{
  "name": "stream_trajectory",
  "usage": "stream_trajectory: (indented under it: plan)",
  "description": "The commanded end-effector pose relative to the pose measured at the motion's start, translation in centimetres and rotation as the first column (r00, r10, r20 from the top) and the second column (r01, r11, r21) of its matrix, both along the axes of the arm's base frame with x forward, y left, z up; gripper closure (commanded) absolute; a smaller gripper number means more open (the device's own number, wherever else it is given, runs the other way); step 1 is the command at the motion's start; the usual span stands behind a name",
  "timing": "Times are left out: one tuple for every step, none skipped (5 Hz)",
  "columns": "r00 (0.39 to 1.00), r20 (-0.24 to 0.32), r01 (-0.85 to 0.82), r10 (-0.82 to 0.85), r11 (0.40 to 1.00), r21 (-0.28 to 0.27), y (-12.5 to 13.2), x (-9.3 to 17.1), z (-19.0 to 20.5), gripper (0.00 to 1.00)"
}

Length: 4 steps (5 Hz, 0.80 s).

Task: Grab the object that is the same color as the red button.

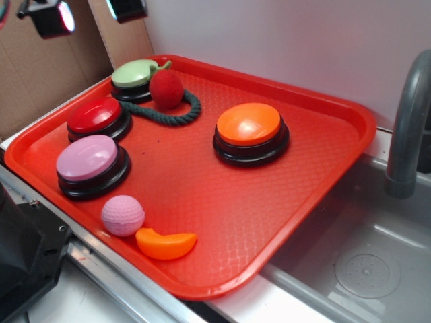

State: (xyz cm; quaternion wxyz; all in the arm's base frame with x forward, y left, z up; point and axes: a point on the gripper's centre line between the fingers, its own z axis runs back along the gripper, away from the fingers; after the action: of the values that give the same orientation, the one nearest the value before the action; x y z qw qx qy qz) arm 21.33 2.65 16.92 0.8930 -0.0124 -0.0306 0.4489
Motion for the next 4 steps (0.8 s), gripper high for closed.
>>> stream_trajectory:
  plan:
    - [0.987, 0.072, -0.146, 0.141, 0.986, 0.080, 2.3, 3.3, -3.6, 0.00]
    - [0.977, 0.097, -0.200, 0.190, 0.974, 0.107, 2.8, 4.0, -4.9, 0.00]
    - [0.962, 0.126, -0.259, 0.243, 0.956, 0.139, 4.7, 5.2, -6.8, 0.00]
    - [0.956, 0.129, -0.281, 0.263, 0.948, 0.148, 6.0, 6.3, -7.8, 0.00]
